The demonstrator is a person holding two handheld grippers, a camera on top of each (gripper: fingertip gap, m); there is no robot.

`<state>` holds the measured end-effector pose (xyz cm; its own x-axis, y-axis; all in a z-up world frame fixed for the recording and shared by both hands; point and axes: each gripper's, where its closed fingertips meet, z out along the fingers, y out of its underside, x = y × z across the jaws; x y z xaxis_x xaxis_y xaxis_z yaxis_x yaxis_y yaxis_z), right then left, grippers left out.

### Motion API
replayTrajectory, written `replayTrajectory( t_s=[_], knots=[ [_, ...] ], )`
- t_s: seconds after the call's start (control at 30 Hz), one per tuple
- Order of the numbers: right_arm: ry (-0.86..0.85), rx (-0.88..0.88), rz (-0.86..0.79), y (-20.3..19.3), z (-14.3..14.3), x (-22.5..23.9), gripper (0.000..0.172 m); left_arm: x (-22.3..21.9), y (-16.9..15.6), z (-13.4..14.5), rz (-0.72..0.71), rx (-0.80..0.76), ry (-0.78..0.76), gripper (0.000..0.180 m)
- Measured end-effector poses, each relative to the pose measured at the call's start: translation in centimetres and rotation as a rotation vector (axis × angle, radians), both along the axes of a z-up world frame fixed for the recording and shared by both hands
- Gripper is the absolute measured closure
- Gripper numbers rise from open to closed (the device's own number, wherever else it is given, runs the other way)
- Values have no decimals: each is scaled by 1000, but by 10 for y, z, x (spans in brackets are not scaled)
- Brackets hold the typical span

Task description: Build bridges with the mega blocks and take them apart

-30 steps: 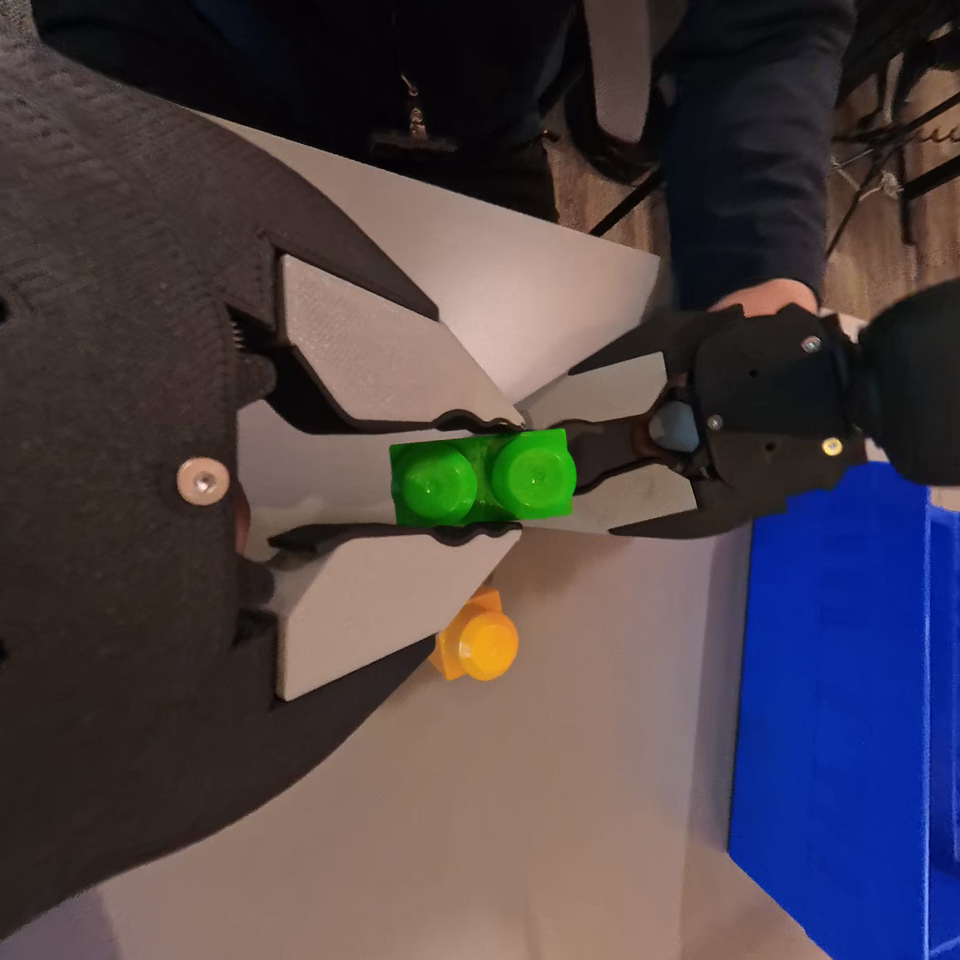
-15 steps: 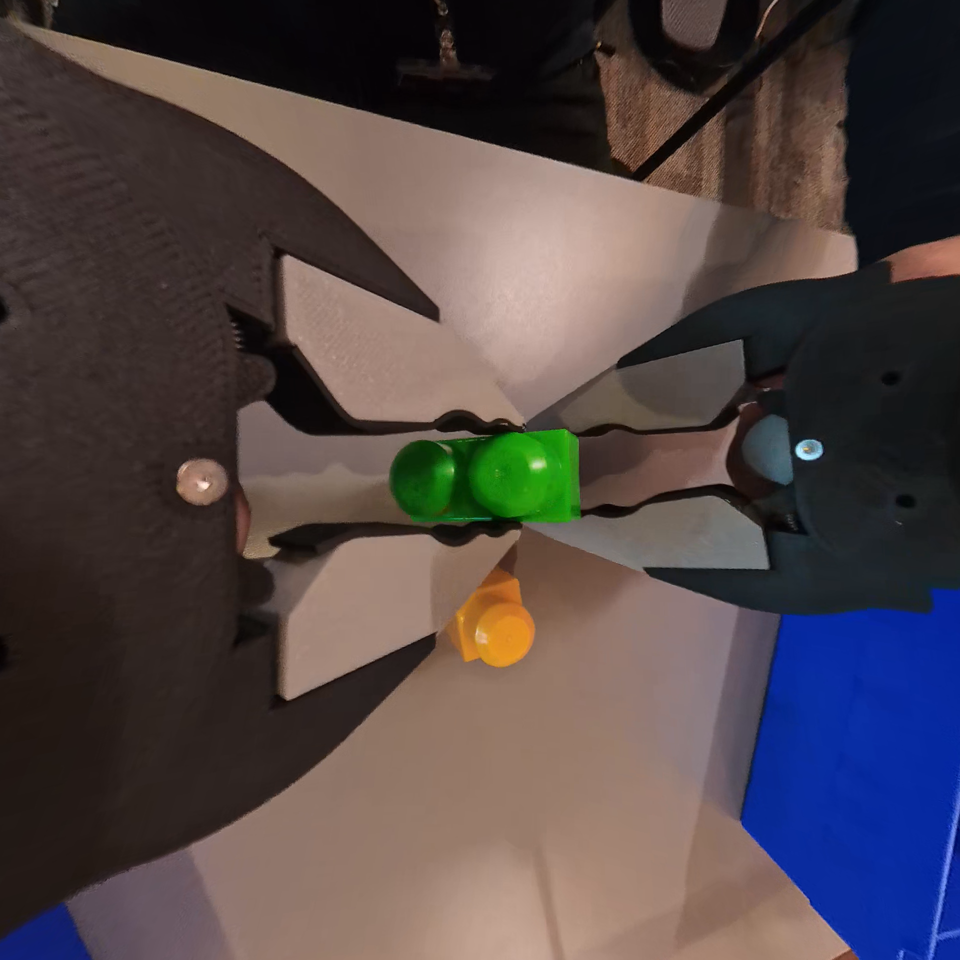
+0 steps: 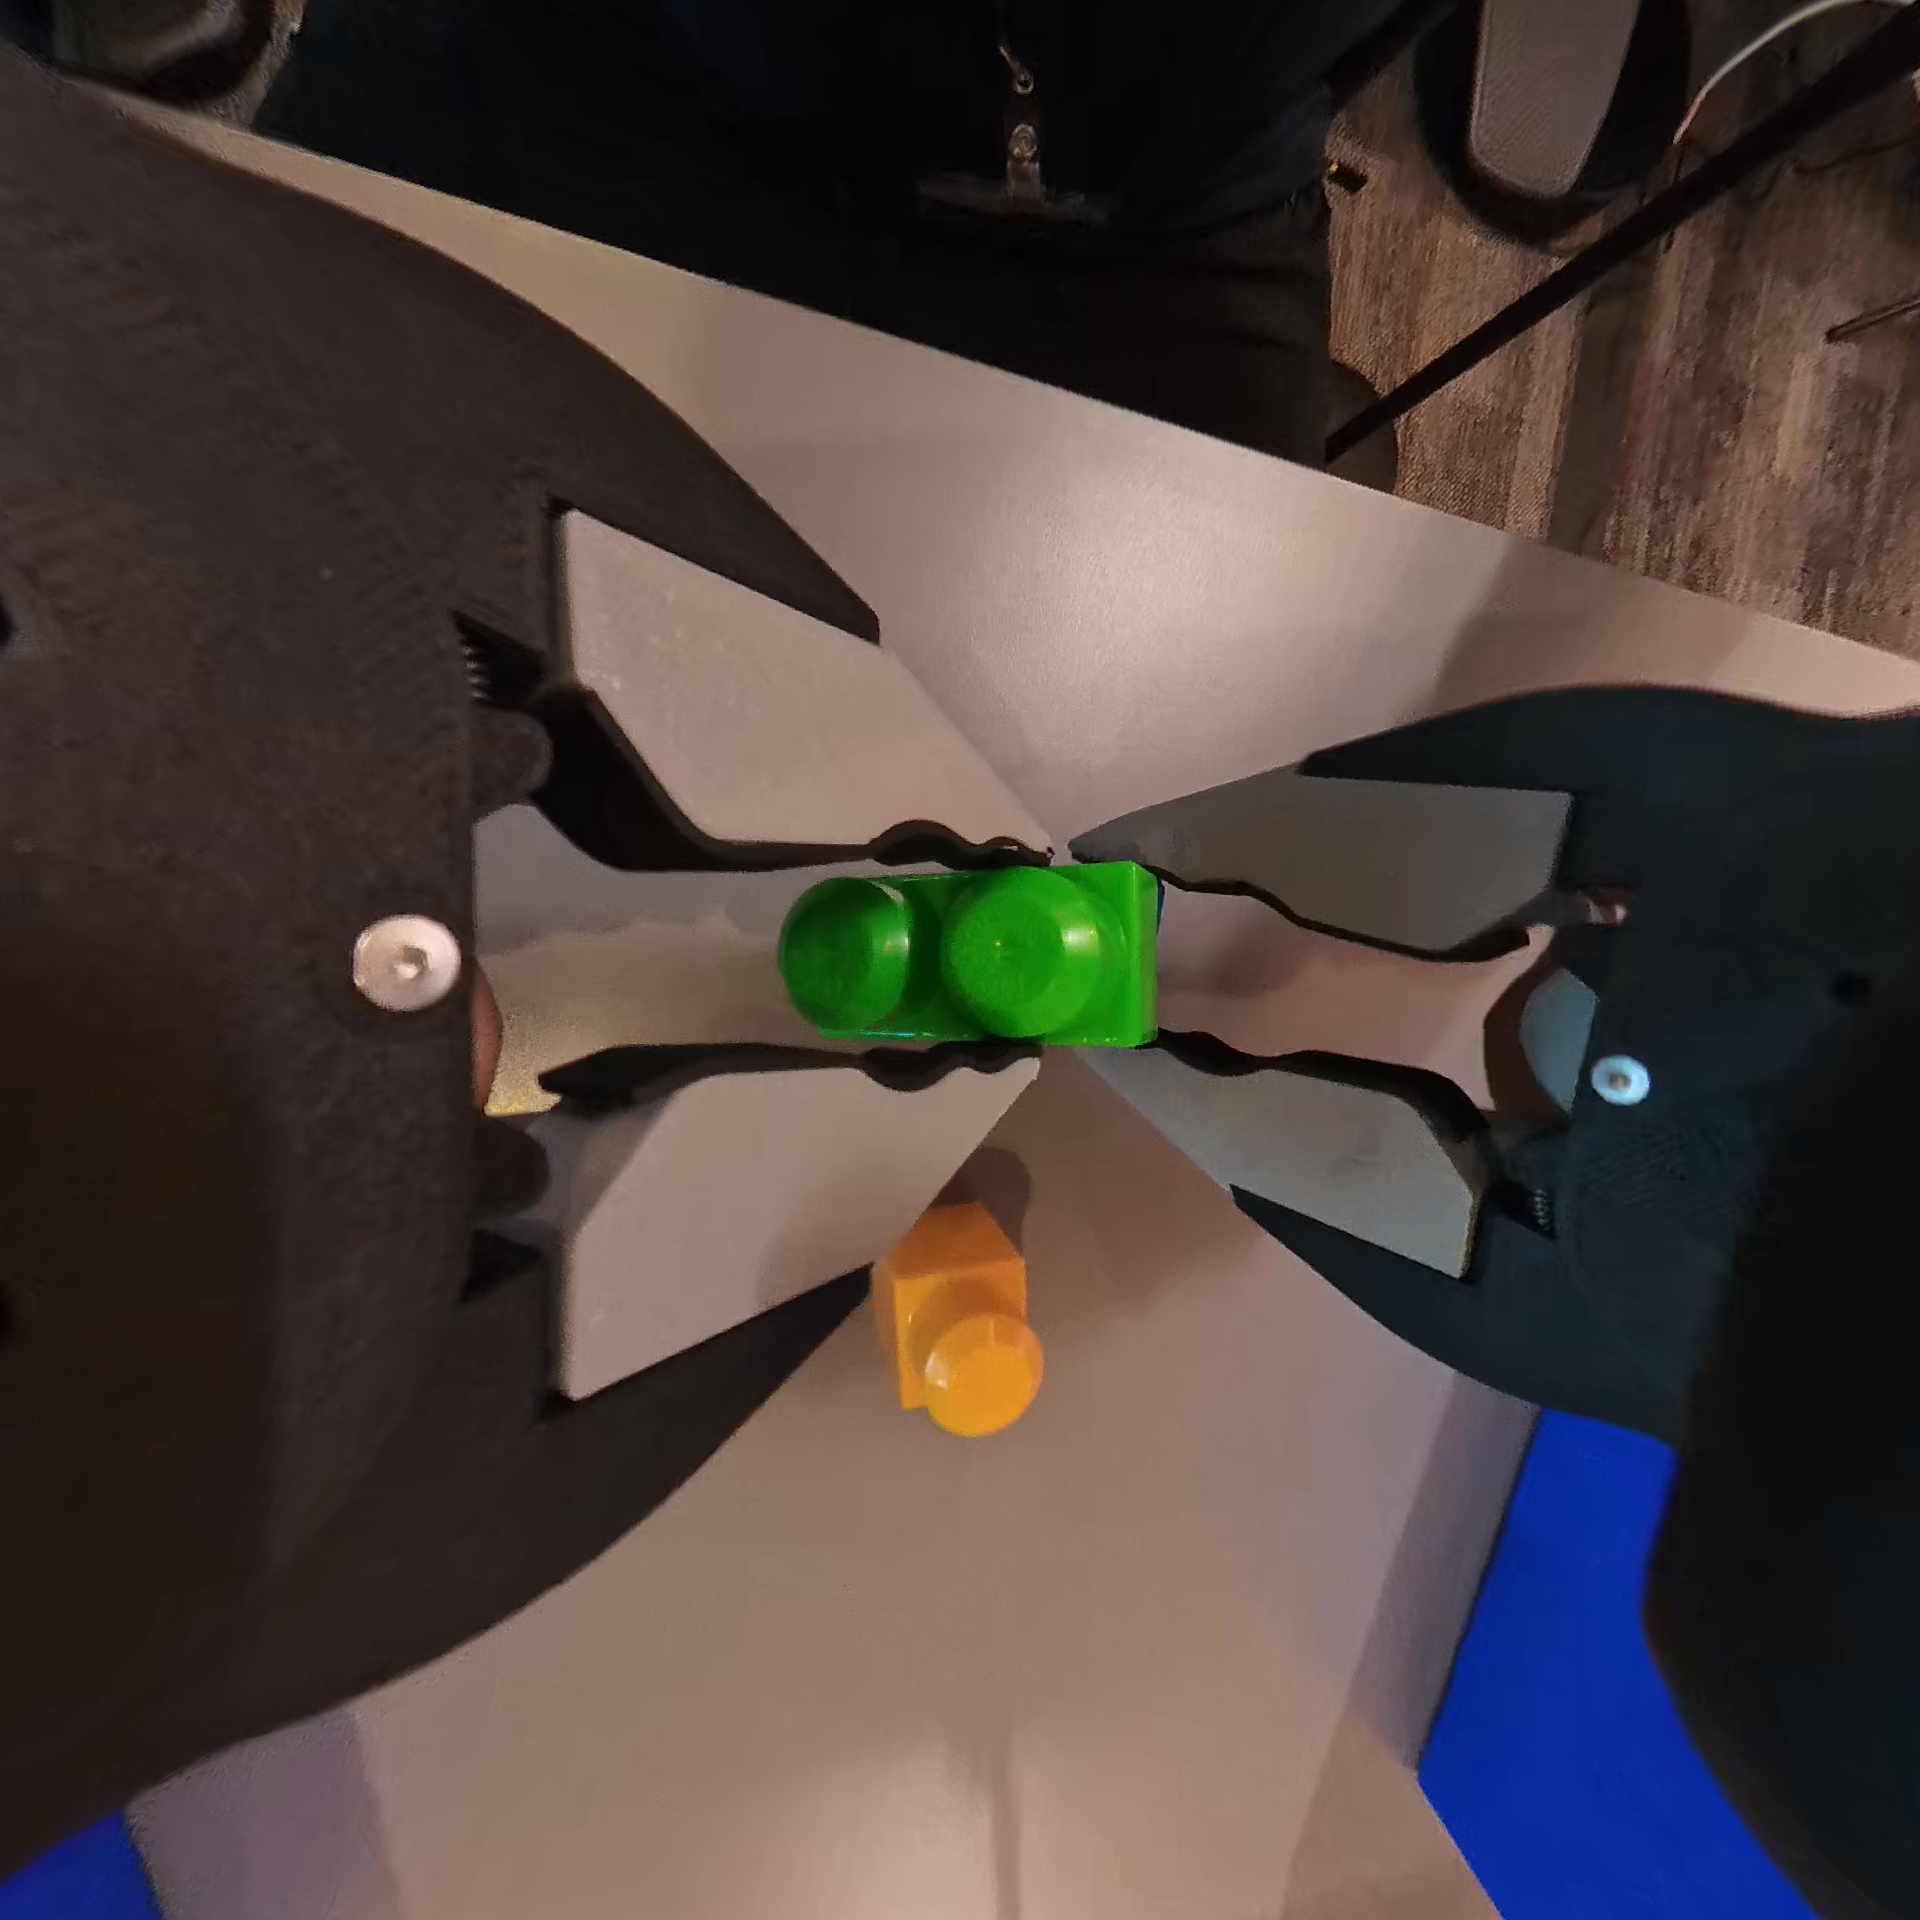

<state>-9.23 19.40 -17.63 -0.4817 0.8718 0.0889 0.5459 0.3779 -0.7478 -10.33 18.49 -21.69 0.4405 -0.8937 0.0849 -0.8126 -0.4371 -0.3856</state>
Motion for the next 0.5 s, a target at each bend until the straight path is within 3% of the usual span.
replayTrajectory(
  t_s=[0.2,0.4,0.5],
  knots=[
    [-153,-256,-84,0,-11,1,142,0,4,-11,53,37,76,147],
    [-101,-133,42,-15,-7,6,142,20,-13,-15,9,-70,-62,147],
    [-122,-164,81,-19,-6,14,142,29,-21,-11,-6,-115,-111,147]
  ],
)
